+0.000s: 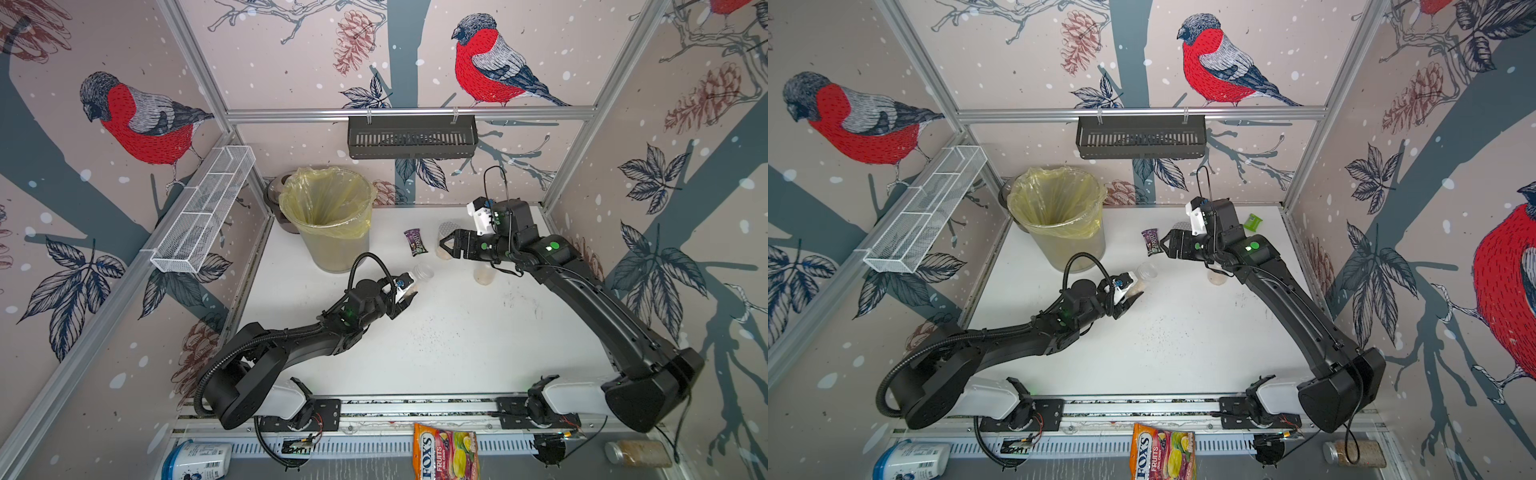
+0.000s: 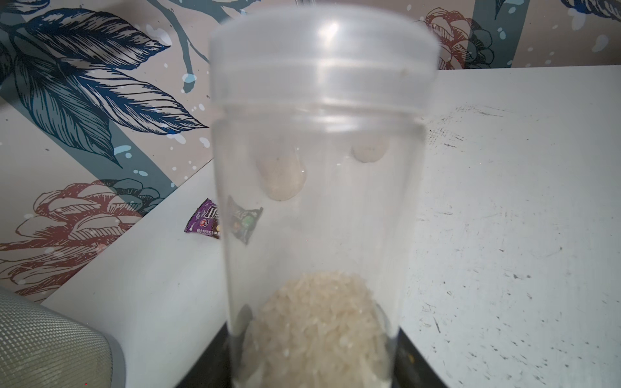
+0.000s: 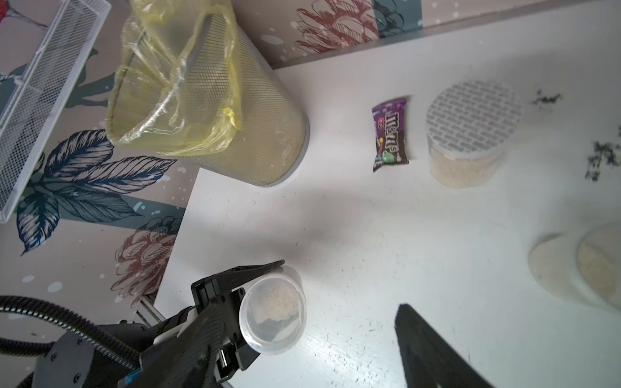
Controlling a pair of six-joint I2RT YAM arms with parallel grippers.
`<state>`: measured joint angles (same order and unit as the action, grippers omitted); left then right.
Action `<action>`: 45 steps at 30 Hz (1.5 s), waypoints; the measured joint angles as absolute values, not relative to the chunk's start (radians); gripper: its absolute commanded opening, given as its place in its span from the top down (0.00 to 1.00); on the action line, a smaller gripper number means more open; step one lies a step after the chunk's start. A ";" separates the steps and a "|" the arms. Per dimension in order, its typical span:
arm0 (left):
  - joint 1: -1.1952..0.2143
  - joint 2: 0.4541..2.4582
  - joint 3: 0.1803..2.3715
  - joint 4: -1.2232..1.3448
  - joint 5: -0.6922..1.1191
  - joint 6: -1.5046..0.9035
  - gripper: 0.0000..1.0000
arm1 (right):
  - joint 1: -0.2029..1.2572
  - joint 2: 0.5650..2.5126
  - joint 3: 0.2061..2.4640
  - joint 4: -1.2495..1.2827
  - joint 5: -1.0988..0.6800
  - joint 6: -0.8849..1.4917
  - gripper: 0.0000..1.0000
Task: Empty moldy rice from jars
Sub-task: Unscrew the lid from the jar.
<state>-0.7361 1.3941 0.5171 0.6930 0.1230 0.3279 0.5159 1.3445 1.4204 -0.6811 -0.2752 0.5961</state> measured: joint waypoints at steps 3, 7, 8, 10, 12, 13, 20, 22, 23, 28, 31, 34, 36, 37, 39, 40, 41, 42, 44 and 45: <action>-0.736 1.396 0.523 0.694 0.103 0.342 1.00 | 0.544 1.364 1.421 -0.722 -0.226 0.691 0.20; -0.736 1.421 0.530 0.691 0.101 0.353 1.00 | 0.620 1.426 1.459 -0.764 -0.207 0.754 0.19; -0.736 1.427 0.535 0.689 0.102 0.358 1.00 | 0.632 1.438 1.467 -0.767 -0.205 0.764 0.19; -0.736 1.435 0.549 0.684 0.102 0.369 1.00 | 0.658 1.466 1.485 -0.770 -0.203 0.773 0.19; -0.736 1.436 0.552 0.684 0.102 0.374 1.00 | 0.669 1.488 1.492 -0.776 -0.202 0.782 0.19; -0.736 1.436 0.552 0.684 0.103 0.376 1.00 | 0.671 1.499 1.494 -0.779 -0.201 0.782 0.19; -0.736 1.440 0.552 0.683 0.109 0.378 1.00 | 0.687 1.534 1.509 -0.787 -0.194 0.776 0.21; -0.736 1.441 0.553 0.683 0.109 0.380 1.00 | 0.693 1.546 1.517 -0.793 -0.196 0.761 0.22; -0.736 1.441 0.553 0.683 0.109 0.380 1.00 | 0.693 1.549 1.518 -0.795 -0.197 0.757 0.22; -0.736 1.441 0.556 0.679 0.110 0.381 1.00 | 0.694 1.573 1.526 -0.814 -0.205 0.741 0.23; -0.736 1.441 0.558 0.675 0.112 0.381 1.00 | 0.694 1.580 1.526 -0.815 -0.210 0.730 0.26; -0.736 1.441 0.558 0.672 0.113 0.381 1.00 | 0.694 1.581 1.526 -0.813 -0.215 0.725 0.29; -0.736 1.441 0.558 0.668 0.113 0.381 1.00 | 0.693 1.580 1.526 -0.814 -0.218 0.719 0.33; -0.736 1.441 0.558 0.668 0.113 0.381 1.00 | 0.693 1.579 1.526 -0.814 -0.218 0.710 0.35; -0.736 1.441 0.558 0.668 0.113 0.381 1.00 | 0.693 1.576 1.523 -0.812 -0.222 0.707 0.37; -0.736 1.441 0.558 0.668 0.113 0.381 1.00 | 0.693 1.574 1.519 -0.810 -0.225 0.706 0.40; -0.736 1.440 0.558 0.668 0.113 0.381 1.00 | 0.693 1.573 1.515 -0.810 -0.229 0.703 0.41; -0.736 1.439 0.558 0.666 0.112 0.381 1.00 | 0.693 1.573 1.511 -0.809 -0.234 0.703 0.41; -0.736 1.436 0.558 0.659 0.113 0.380 1.00 | 0.693 1.571 1.504 -0.803 -0.240 0.703 0.42; -0.736 1.434 0.558 0.652 0.113 0.380 1.00 | 0.693 1.570 1.500 -0.800 -0.242 0.702 0.44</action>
<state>-0.7361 1.4342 0.5575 0.6518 0.1131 0.3801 0.6926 1.5703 1.5002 -0.8001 -0.2417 0.7025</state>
